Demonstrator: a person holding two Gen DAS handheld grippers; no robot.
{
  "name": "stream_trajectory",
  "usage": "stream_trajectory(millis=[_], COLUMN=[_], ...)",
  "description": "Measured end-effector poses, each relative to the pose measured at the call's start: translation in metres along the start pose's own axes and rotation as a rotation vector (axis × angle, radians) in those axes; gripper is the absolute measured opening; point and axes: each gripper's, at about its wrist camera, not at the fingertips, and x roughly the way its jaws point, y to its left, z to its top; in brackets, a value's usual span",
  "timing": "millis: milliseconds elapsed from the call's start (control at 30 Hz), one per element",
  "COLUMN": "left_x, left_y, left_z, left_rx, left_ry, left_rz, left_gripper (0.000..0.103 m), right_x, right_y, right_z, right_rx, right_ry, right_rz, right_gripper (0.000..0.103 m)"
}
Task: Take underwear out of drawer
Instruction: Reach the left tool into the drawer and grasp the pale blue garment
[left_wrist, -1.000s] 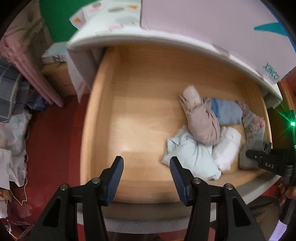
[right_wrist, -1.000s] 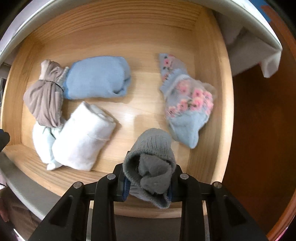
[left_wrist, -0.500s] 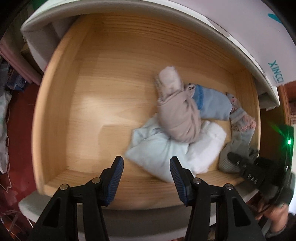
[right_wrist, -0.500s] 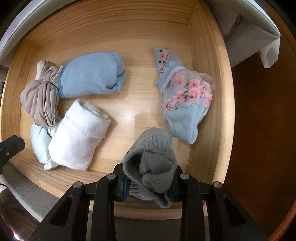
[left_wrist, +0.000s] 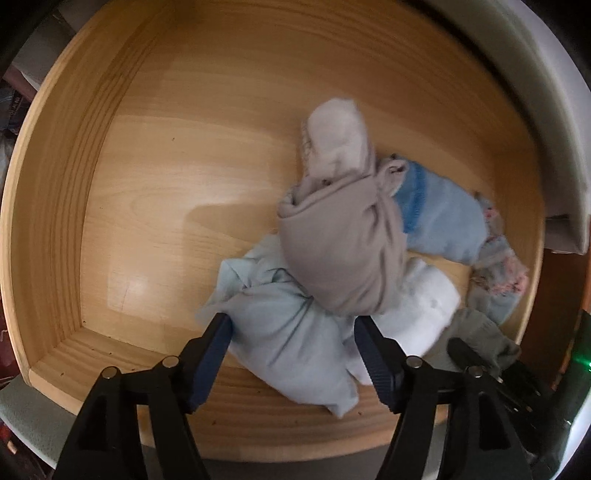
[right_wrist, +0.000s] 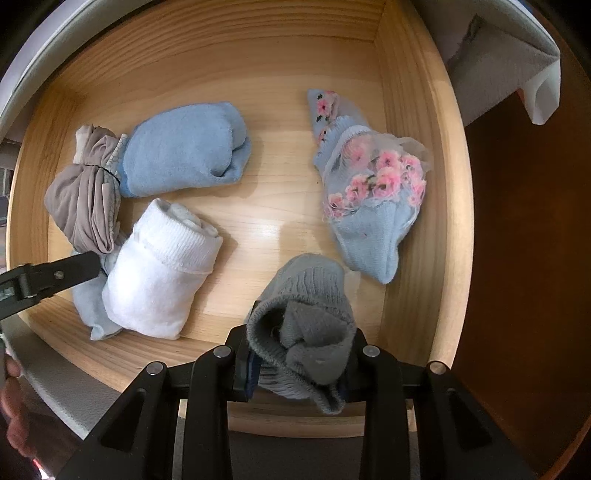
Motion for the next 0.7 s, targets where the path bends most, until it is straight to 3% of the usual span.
stream_trajectory(millis=[333, 700], left_x=[0.018, 0.018], left_y=[-0.007, 0.014], left_z=[0.006, 0.022], left_rx=[0.065, 0.121], left_ry=[0.087, 0.115], left_rz=[0.139, 0.180], left_gripper=[0.073, 0.071], right_x=[0.003, 0.003], right_y=[-0.008, -0.009], right_z=[0.001, 0.001], right_rx=[0.023, 0.030], right_ry=[0.005, 0.007], right_rz=[0.031, 0.034], right_gripper=[0.031, 0.031])
